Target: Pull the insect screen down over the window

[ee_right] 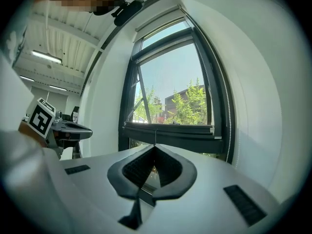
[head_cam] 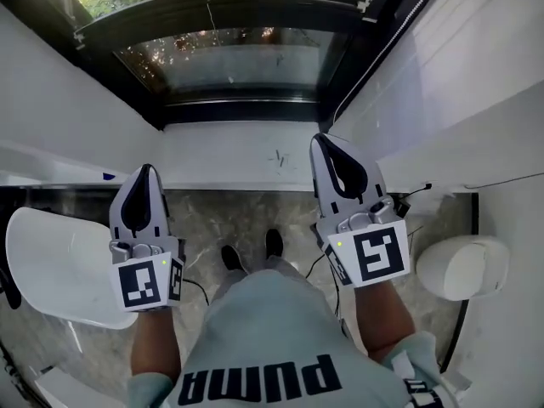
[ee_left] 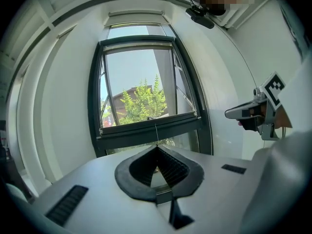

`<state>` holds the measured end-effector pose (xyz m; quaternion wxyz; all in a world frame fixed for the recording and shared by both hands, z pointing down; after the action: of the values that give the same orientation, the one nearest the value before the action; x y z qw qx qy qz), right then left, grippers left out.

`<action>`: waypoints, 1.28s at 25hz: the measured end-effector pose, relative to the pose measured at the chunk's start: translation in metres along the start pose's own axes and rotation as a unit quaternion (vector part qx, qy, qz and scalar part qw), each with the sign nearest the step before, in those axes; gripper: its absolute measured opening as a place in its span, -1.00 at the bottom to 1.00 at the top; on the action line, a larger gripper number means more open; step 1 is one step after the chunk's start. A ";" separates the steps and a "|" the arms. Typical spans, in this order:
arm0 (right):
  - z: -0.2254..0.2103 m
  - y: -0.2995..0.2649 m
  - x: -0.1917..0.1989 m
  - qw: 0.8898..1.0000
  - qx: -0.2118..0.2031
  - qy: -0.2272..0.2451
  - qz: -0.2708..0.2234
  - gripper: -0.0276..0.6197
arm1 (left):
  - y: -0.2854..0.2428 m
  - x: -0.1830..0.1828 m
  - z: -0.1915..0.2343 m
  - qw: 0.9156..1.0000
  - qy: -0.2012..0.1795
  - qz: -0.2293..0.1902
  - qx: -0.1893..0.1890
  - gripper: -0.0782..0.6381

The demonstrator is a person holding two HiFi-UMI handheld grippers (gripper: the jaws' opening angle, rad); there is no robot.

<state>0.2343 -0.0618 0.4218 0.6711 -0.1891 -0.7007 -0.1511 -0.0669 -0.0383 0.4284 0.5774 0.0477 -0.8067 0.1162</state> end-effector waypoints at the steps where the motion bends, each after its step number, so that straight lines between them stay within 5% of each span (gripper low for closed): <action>1: 0.001 0.005 0.000 1.000 0.001 -0.001 0.000 -0.90 | 0.005 -0.001 -0.001 1.000 0.000 -0.001 -0.001 -0.75; 8: 0.028 0.044 0.016 1.000 0.011 -0.012 0.016 -0.90 | 0.041 0.014 -0.011 1.000 -0.003 0.000 0.009 -0.75; 22: 0.193 0.148 0.073 0.996 0.063 -0.056 0.034 -0.90 | 0.193 0.083 0.020 0.999 0.013 0.000 0.046 -0.75; 32: 0.255 0.199 0.104 0.993 0.088 -0.060 0.050 -0.90 | 0.260 0.135 0.002 0.995 0.064 0.023 0.074 -0.75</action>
<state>0.0998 0.2394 0.5031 0.6484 -0.1725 -0.7402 -0.0437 -0.1677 0.2210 0.5209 0.6202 0.0641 -0.7579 0.1919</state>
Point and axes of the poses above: the fingertips, and each gripper's own axes: y backward along the fingers, z to its left, x out of its underside, the point moved 10 cm from there along y, backward along the fingers, and after that the axes turned 7 degrees about -y, right-handed, at the moved point
